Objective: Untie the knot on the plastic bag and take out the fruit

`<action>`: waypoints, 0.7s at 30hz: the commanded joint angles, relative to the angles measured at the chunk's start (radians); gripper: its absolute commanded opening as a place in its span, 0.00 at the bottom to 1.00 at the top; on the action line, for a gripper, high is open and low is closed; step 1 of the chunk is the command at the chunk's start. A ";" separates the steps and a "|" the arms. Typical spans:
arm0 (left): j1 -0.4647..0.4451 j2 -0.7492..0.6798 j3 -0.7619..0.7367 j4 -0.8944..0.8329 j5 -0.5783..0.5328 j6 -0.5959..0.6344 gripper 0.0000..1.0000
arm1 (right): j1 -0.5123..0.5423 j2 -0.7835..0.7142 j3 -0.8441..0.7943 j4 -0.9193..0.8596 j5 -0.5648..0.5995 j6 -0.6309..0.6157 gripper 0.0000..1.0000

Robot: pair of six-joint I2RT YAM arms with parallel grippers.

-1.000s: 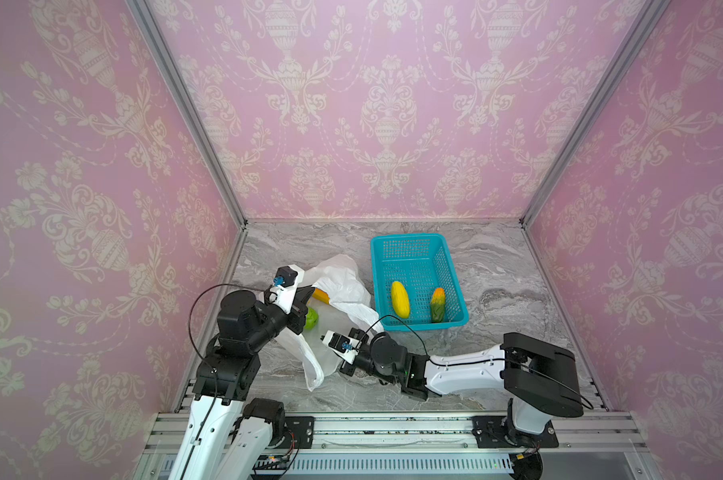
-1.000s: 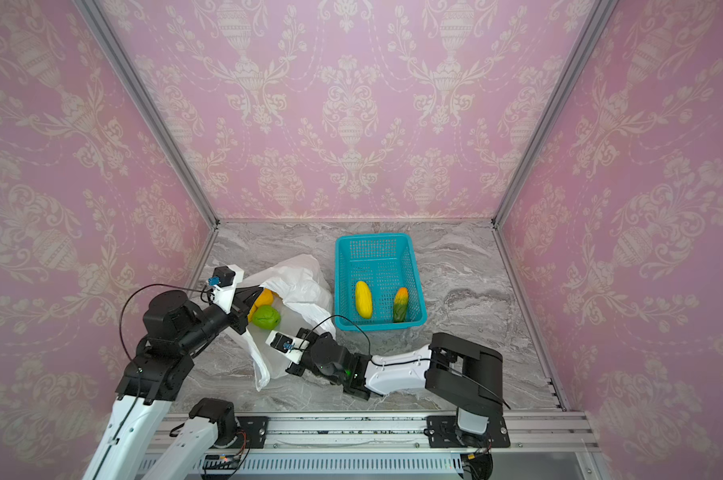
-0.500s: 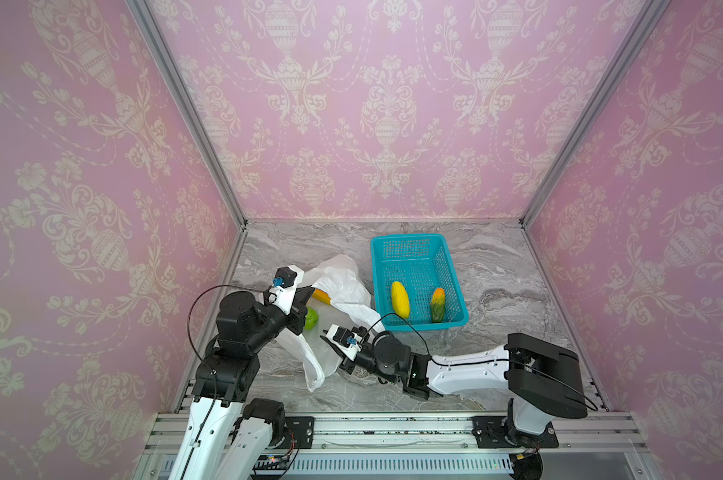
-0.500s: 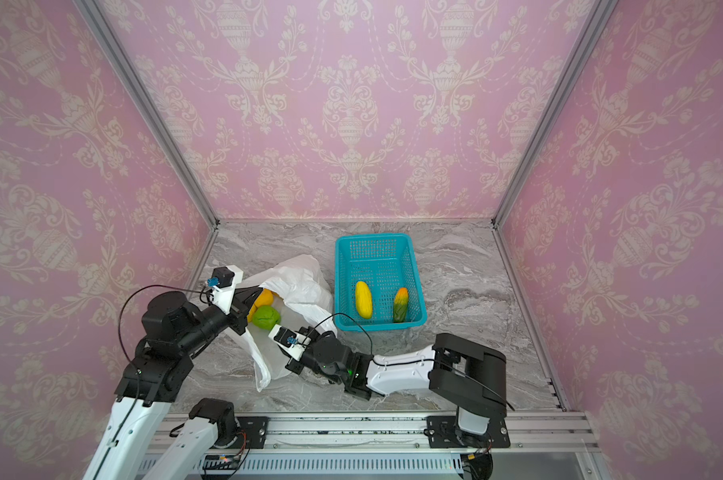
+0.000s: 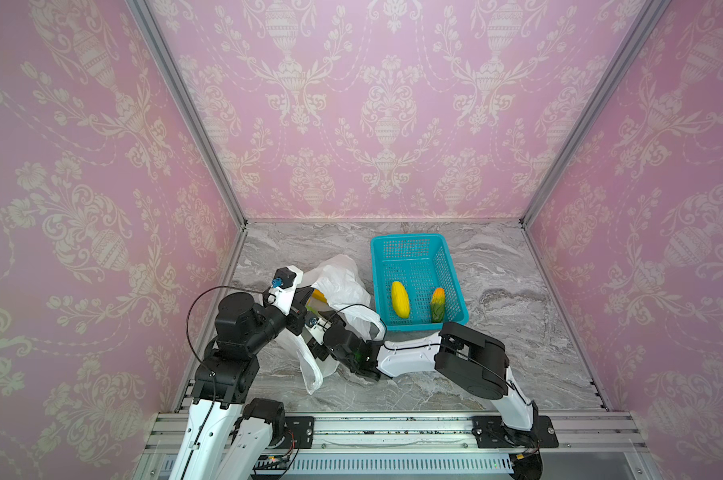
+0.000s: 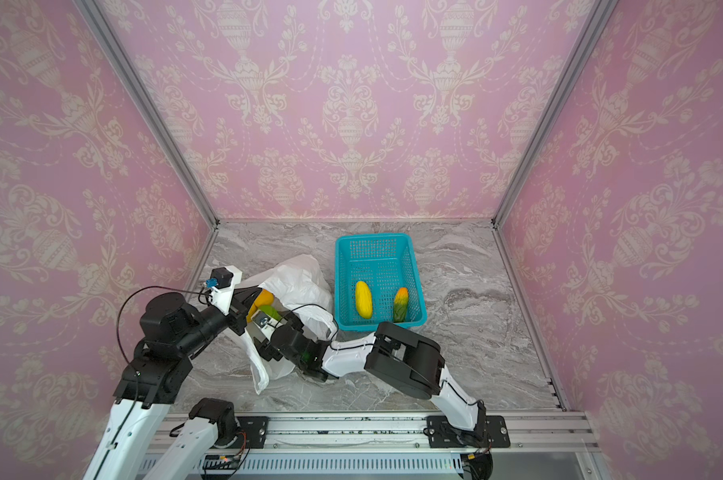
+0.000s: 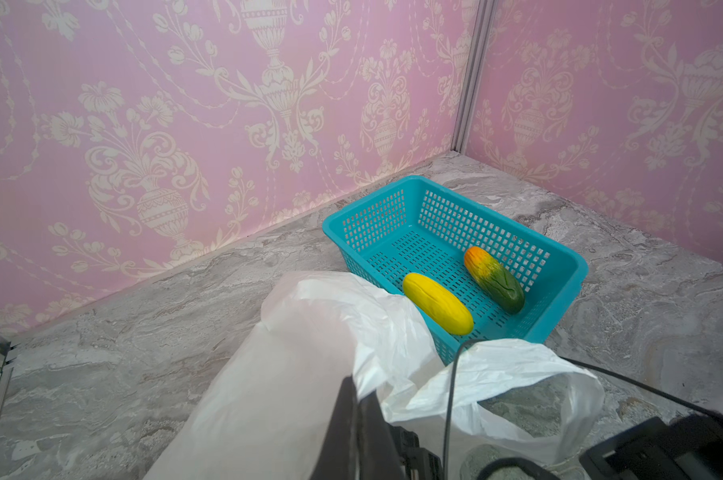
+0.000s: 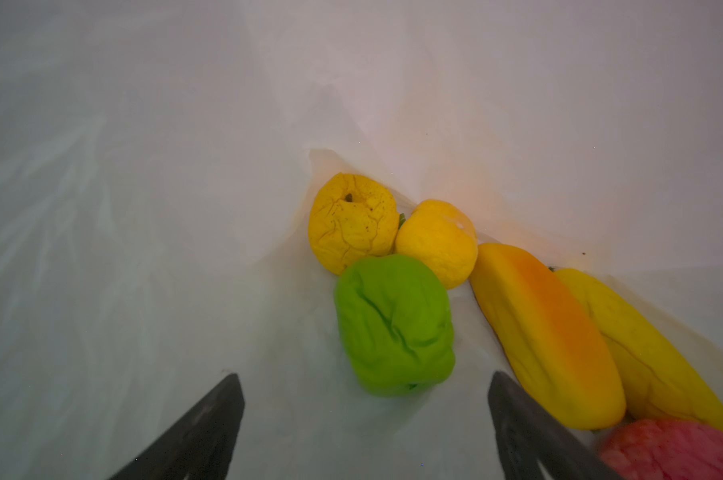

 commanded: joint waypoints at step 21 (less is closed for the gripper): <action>0.008 -0.004 -0.005 0.018 0.030 -0.018 0.00 | -0.086 0.237 0.408 -0.467 -0.047 0.139 0.73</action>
